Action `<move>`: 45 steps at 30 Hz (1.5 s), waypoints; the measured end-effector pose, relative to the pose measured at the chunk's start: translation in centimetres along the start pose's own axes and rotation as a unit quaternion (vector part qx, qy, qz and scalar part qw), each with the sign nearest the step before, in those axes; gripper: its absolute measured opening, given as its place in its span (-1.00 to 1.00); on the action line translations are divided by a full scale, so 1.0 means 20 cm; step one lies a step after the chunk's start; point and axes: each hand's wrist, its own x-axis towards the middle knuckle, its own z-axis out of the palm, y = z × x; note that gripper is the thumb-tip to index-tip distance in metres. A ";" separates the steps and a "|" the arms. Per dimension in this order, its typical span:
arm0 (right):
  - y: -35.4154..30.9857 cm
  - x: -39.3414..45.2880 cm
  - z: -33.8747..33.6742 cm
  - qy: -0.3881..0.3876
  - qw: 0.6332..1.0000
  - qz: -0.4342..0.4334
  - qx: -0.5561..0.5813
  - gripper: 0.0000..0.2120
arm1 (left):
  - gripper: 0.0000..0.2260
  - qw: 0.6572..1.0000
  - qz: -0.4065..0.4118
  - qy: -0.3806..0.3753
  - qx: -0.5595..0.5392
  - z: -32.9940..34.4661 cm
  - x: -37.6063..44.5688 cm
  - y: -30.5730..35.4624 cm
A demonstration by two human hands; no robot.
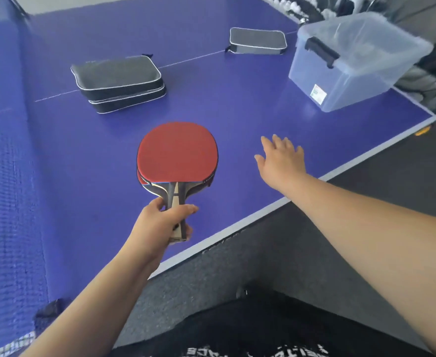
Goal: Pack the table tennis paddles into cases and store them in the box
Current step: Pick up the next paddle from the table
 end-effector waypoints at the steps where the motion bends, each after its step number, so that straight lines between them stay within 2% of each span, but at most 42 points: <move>1: -0.01 0.06 -0.01 -0.002 1.000 -0.013 -0.002 -0.45 | -0.42 1.000 0.000 0.015 -0.007 0.01 0.02 0.02; 7: -0.16 0.36 0.00 -0.022 0.997 -0.070 -0.015 -0.44 | -0.50 0.995 0.006 0.083 -0.051 0.01 0.12 0.08; 13: -0.44 0.60 -0.02 -0.035 0.992 -0.123 -0.011 -0.44 | -0.33 0.987 -0.004 0.140 -0.077 -0.13 0.29 0.13; 22: -0.93 0.82 -0.04 -0.036 0.975 -0.207 0.069 -0.46 | -0.43 0.982 -0.030 0.151 -0.107 -0.41 0.68 0.16; 28: -1.21 0.82 -0.06 -0.107 0.921 -0.266 0.264 -0.34 | -0.39 0.978 -0.053 0.158 -0.128 -0.52 0.84 0.15; 32: -1.38 0.87 -0.01 -0.187 0.874 -0.211 0.395 -0.23 | -0.40 0.976 -0.061 0.161 -0.136 -0.57 0.93 0.11; 36: -1.48 0.94 0.09 -0.276 0.834 -0.158 0.451 -0.21 | -0.40 0.971 -0.072 0.168 -0.152 -0.61 1.00 0.08; 41: -1.56 1.02 0.20 -0.307 0.819 -0.125 0.469 -0.28 | -0.44 0.969 -0.087 0.168 -0.156 -0.66 1.10 0.05; 43: -1.57 1.04 0.22 -0.308 0.813 -0.140 0.474 -0.46 | -0.43 0.971 -0.096 0.161 -0.147 -0.69 1.13 0.05; 45: -1.59 1.06 0.23 -0.297 0.814 -0.164 0.471 -0.68 | -0.51 0.973 -0.096 0.155 -0.138 -0.71 1.17 0.06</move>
